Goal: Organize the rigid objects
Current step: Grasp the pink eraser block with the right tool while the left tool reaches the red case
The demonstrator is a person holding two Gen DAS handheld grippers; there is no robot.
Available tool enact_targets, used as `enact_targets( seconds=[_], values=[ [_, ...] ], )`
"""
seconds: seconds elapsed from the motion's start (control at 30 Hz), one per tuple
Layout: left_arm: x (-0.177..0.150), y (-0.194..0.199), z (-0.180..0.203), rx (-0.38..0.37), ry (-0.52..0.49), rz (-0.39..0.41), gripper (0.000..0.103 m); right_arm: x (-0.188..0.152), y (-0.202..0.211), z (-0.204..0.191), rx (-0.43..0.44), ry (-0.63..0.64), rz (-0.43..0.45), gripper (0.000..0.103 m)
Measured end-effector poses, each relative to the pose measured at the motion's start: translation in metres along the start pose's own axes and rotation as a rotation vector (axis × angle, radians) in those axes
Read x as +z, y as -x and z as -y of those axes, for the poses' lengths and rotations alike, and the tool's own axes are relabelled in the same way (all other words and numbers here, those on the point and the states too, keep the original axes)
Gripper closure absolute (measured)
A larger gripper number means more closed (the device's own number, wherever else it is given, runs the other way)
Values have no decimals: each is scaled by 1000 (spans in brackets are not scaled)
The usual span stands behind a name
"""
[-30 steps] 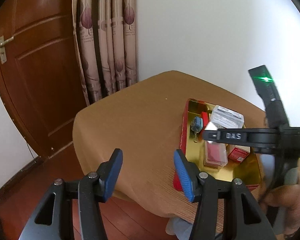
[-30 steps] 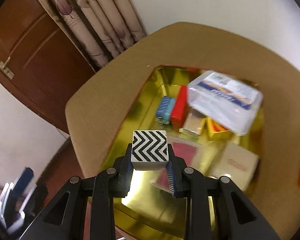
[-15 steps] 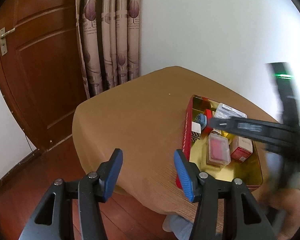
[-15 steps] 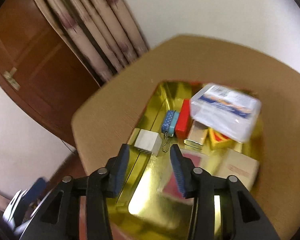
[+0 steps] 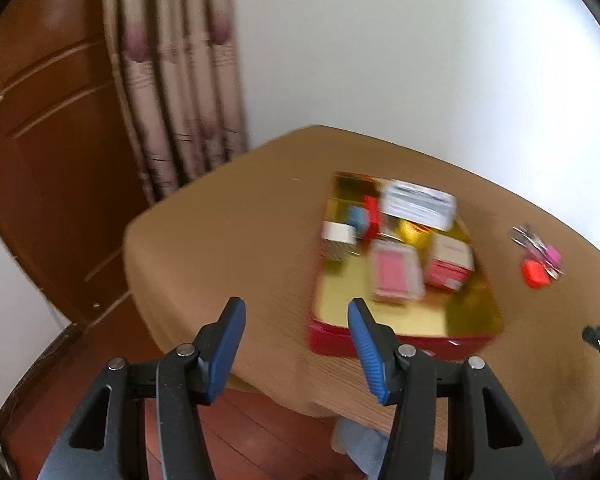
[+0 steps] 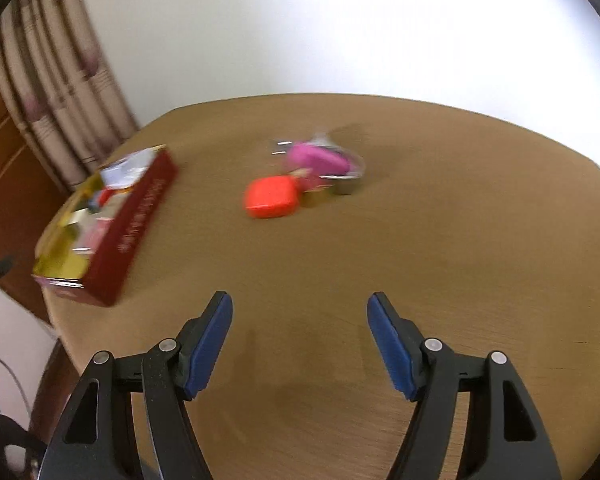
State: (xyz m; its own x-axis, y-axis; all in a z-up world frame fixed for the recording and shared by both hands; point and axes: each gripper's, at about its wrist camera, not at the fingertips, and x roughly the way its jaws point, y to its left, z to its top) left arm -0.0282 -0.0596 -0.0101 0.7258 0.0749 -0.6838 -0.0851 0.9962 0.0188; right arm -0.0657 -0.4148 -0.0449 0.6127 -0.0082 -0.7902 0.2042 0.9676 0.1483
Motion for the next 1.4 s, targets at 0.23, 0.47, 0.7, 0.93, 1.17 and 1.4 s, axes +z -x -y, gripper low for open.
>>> enact_targets(
  seconds=[0.23,0.47,0.7,0.93,1.17,1.4],
  values=[
    [-12,10,63,-50,-133,6,48,39,0,-1,30,116,90,35],
    [-14,-5,91,-80,-171,-34,48,80,-51,-27,12,232,40,41],
    [-13,-22,92,-91,-171,-76,48,96,-90,-30,-42,285,-4,52],
    [-14,-35,86,-99,-144,-121,48,104,-102,-28,-109,302,-47,82],
    [-14,-35,85,-94,-141,-130,48,106,-31,-1,-85,187,65,90],
    [-8,-27,106,-150,-186,-131,48,56,26,88,133,-187,22,90]
  ],
)
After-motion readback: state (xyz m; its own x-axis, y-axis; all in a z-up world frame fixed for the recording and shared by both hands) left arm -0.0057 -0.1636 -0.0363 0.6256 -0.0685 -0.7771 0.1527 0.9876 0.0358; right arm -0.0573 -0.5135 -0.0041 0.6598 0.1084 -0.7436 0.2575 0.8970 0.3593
